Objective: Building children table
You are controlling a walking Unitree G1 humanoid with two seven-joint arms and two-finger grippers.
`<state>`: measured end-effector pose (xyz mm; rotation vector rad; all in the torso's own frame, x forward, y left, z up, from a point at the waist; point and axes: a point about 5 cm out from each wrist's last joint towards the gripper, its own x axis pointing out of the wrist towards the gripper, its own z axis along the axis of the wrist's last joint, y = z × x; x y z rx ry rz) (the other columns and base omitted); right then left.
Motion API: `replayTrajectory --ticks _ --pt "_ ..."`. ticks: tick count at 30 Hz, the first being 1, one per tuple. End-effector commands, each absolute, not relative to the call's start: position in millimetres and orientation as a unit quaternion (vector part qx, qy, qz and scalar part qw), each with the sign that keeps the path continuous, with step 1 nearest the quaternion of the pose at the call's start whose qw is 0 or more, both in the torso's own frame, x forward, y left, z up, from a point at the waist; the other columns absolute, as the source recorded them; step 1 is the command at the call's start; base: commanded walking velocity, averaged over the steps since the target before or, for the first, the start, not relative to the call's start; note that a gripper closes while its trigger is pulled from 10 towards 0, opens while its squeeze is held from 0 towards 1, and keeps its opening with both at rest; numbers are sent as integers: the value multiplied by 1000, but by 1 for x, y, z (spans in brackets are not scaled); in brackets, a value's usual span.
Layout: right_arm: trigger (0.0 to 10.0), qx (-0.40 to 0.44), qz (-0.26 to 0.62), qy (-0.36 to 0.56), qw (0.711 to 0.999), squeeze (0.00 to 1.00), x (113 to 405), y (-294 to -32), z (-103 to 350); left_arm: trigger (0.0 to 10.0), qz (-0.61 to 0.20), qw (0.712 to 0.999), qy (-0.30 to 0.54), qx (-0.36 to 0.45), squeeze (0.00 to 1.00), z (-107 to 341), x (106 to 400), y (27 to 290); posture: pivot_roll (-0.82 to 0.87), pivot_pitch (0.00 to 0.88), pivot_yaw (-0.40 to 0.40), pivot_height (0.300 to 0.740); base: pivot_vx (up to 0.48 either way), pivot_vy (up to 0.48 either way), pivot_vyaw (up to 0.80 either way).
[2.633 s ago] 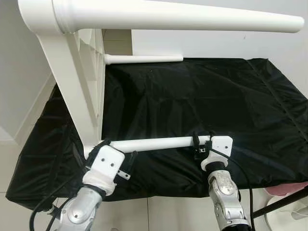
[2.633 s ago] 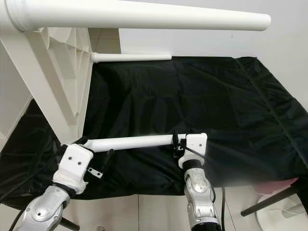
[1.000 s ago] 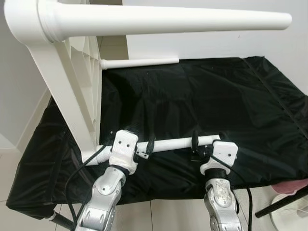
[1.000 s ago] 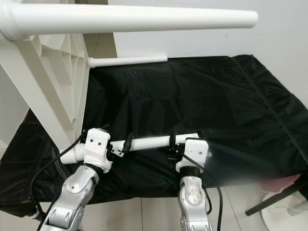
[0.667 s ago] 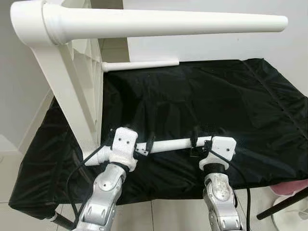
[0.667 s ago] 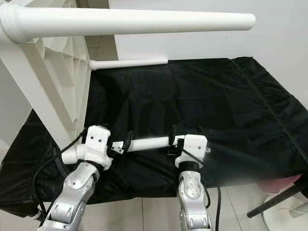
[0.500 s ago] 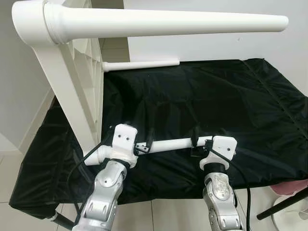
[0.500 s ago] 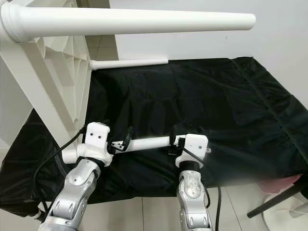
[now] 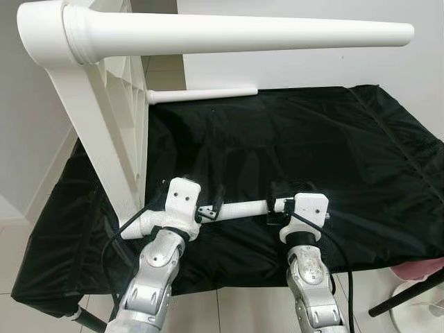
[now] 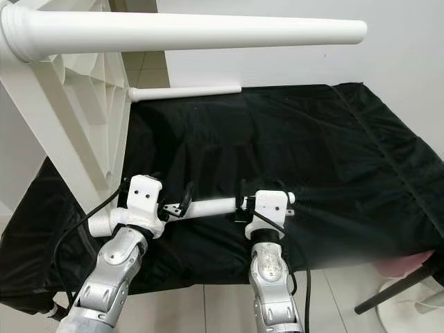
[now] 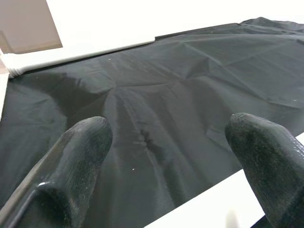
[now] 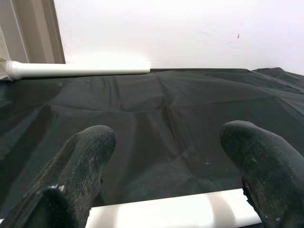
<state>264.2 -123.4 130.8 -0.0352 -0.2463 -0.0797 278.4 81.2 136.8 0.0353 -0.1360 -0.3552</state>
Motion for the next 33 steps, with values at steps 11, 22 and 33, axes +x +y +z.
replayTrajectory --ticks 11,22,33 --pt "10000 -8 -31 -105 994 0 273 -116 132 10000 -117 990 -73 -10 0 143 289 78 -55 23 40 740 0 0 0" --pt "10000 -2 -33 -104 994 0 274 -118 134 10000 -108 993 -42 -29 0 141 298 84 -67 15 47 740 0 0 0" --pt "10000 -9 -18 -104 994 0 274 -114 134 10000 -121 992 -38 -22 0 138 292 82 -68 43 46 740 0 0 0"
